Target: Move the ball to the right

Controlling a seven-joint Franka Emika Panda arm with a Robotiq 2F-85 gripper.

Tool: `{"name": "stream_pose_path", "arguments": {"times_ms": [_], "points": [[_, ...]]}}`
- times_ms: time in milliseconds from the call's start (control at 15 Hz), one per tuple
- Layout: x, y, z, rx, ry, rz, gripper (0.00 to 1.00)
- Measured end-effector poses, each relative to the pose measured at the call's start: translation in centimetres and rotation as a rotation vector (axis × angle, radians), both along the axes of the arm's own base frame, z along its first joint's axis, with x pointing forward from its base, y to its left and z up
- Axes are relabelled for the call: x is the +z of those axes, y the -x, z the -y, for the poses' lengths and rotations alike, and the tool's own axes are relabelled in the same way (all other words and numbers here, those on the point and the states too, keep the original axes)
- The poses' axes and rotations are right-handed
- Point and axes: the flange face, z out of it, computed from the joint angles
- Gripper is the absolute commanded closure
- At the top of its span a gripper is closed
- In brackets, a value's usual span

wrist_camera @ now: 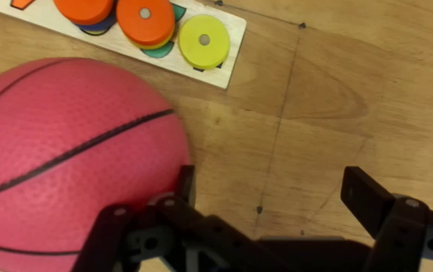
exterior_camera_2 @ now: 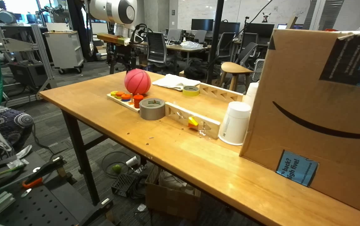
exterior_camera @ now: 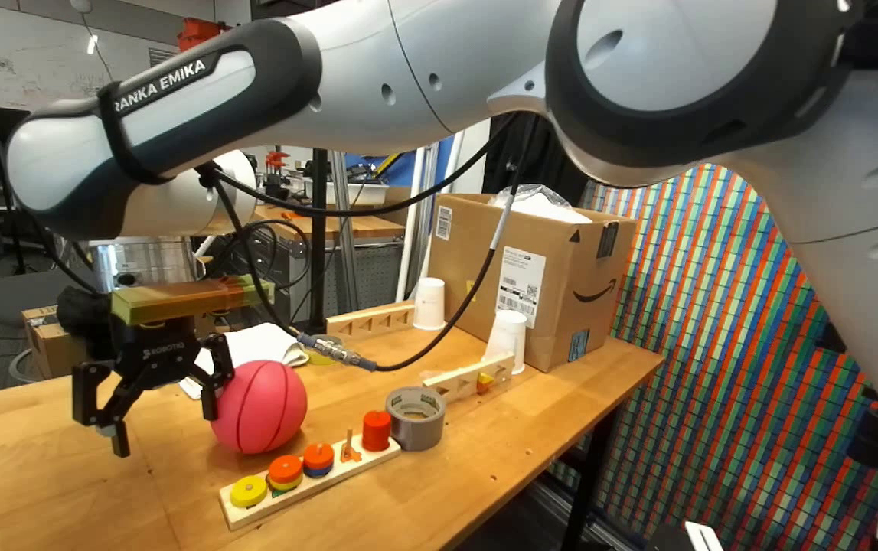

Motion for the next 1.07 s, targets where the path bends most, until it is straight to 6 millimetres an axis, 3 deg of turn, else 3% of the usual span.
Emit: {"name": "stream_pose_path", "arguments": {"times_ms": [200, 467, 600, 733, 800, 1067], "points": [[1.9, -1.9, 4.0, -0.043, 0.051, 0.055, 0.0], [10.3, -3.9, 11.4, -0.107, 0.164, 0.223, 0.0], [14.4, -3.6, 12.9, -0.109, 0.198, 0.293, 0.0], [16.6, -2.3, 11.7, -0.083, 0.192, 0.321, 0.0], [16.8, -1.3, 10.0, -0.055, 0.182, 0.322, 0.0], [14.3, 3.0, 2.0, 0.078, 0.139, 0.276, 0.0]]}}
